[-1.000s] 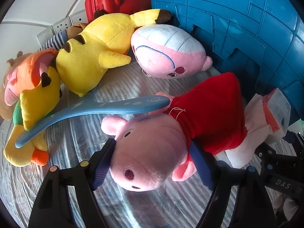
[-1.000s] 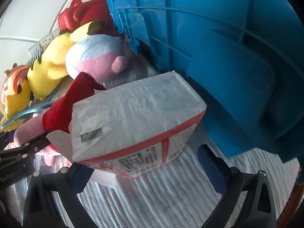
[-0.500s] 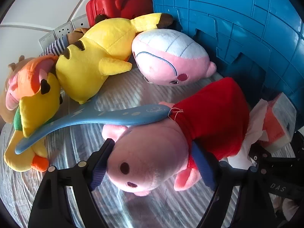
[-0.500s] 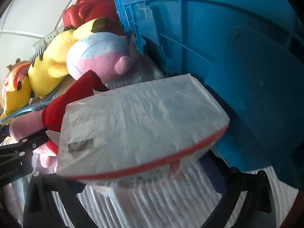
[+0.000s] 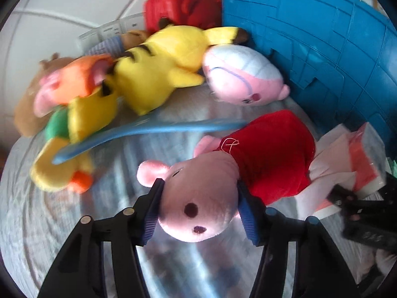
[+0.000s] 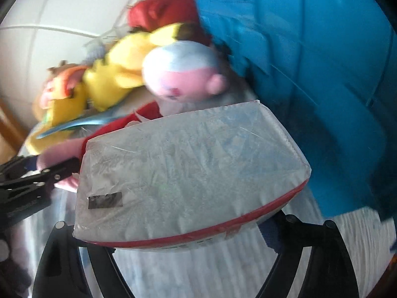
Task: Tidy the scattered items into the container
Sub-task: 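Lift Peppa Pig and the tissue box off the bed with both tools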
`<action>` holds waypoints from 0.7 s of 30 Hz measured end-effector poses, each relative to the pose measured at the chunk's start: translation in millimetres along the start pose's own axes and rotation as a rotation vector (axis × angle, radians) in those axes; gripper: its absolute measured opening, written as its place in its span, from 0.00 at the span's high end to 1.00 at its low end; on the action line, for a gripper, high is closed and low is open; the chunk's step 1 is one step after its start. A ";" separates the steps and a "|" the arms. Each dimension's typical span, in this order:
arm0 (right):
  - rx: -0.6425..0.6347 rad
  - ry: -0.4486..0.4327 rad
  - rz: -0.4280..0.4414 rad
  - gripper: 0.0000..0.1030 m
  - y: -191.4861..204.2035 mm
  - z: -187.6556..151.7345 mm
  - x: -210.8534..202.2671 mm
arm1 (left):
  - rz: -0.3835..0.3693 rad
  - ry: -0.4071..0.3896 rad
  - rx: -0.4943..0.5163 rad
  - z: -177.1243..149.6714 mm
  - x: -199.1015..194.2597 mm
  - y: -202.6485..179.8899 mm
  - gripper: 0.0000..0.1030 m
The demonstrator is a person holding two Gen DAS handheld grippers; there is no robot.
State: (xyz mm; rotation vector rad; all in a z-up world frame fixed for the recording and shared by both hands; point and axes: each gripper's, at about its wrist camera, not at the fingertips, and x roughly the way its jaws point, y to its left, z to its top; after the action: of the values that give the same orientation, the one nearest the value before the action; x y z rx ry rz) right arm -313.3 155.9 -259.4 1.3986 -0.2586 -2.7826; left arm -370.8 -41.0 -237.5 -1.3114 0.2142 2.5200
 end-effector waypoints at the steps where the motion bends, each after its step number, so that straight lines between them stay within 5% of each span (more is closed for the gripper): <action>1: -0.012 -0.002 0.010 0.16 5.9 -1.4 -4.7 | 0.013 0.003 -0.016 -6.2 -8.0 8.9 0.46; 11: -0.155 0.028 0.105 0.16 76.4 -9.5 -22.4 | 0.162 0.012 -0.200 -73.6 -70.9 95.5 0.47; 21: -0.231 0.091 0.126 0.16 108.9 -21.9 -7.9 | 0.155 0.025 -0.311 -105.9 -59.4 117.1 0.42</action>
State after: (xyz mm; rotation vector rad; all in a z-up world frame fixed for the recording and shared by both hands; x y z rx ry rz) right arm -297.5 46.2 -249.1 1.3954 -0.0210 -2.5451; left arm -294.3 -190.8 -250.0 -1.4919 -0.0790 2.7527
